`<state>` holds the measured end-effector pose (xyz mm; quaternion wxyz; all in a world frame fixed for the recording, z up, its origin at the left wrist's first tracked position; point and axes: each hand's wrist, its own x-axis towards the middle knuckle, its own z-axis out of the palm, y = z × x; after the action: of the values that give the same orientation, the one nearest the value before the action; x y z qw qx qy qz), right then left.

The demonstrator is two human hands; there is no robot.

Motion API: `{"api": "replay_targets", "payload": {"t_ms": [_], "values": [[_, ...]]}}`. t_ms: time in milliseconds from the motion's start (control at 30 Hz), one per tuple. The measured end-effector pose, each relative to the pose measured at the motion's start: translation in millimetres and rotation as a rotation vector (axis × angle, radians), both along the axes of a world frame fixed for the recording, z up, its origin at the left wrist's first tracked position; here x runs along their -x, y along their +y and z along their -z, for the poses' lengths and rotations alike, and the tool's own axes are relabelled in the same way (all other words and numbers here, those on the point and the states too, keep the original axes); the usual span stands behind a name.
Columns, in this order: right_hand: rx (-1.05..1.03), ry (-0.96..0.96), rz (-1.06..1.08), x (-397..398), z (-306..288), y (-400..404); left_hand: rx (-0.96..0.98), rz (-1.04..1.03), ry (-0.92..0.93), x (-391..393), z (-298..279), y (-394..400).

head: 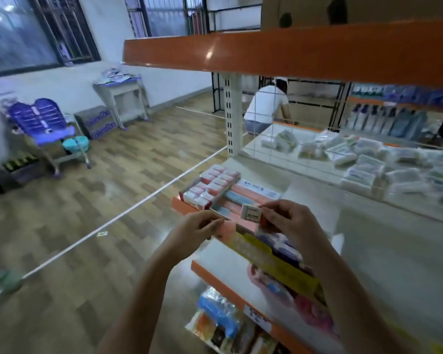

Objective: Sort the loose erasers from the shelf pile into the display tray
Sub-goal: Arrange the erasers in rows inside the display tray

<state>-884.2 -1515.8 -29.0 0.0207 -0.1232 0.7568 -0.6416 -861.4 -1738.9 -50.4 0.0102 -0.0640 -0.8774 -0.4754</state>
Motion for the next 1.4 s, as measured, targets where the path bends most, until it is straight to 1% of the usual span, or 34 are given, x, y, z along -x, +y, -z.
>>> {"api": "replay_targets", "payload": {"t_ms": [100, 233, 367, 433, 500, 633, 733, 900, 1000, 1133, 1200, 1267, 1400], "values": [[-0.038, -0.005, -0.016, 33.2, -6.6, -27.9, 0.024, -0.008, 0.037, 36.4, -8.0, -29.2], [-0.104, 0.022, -0.021, 70.6, -13.4, -59.0, -0.035, -0.050, 0.061, 80.8, -16.5, -59.0], [-0.129, -0.037, -0.006, 94.2, -11.5, -86.4, -0.086, -0.073, 0.043, 112.3, -18.4, -80.6], [-0.187, -0.061, 0.028, 104.1, -7.8, -99.8, -0.102, -0.070, 0.009, 126.0, -13.0, -92.1], [-0.299, -0.059, 0.063, 113.8, -4.0, -113.4, -0.093, -0.064, 0.007, 140.6, -7.7, -103.9], [-0.525, -0.018, 0.141, 126.0, 0.5, -139.2, -0.146, 0.036, -0.009, 167.9, -1.7, -122.1], [-0.581, -0.023, 0.205, 131.4, 1.5, -159.2, -0.161, 0.139, -0.037, 187.1, -0.7, -137.0], [-0.689, -0.023, 0.301, 137.9, 5.4, -186.1, -0.196, 0.247, -0.060, 214.7, -0.2, -156.6], [-0.723, -0.023, 0.386, 138.3, 13.6, -200.2, -0.170, 0.332, -0.048, 225.6, 1.0, -162.3], [-0.832, 0.005, 0.503, 139.5, 32.3, -211.8, -0.150, 0.405, -0.067, 237.7, 6.7, -166.3], [-0.844, 0.030, 0.554, 138.7, 37.0, -215.1, -0.149, 0.441, -0.071, 241.7, 10.5, -166.6], [-0.853, 0.065, 0.561, 137.0, 38.2, -218.6, -0.150, 0.465, -0.071, 244.5, 14.3, -167.2], [-0.913, 0.111, 0.484, 128.8, 41.5, -224.1, -0.164, 0.491, -0.082, 246.7, 18.1, -169.8]]}}
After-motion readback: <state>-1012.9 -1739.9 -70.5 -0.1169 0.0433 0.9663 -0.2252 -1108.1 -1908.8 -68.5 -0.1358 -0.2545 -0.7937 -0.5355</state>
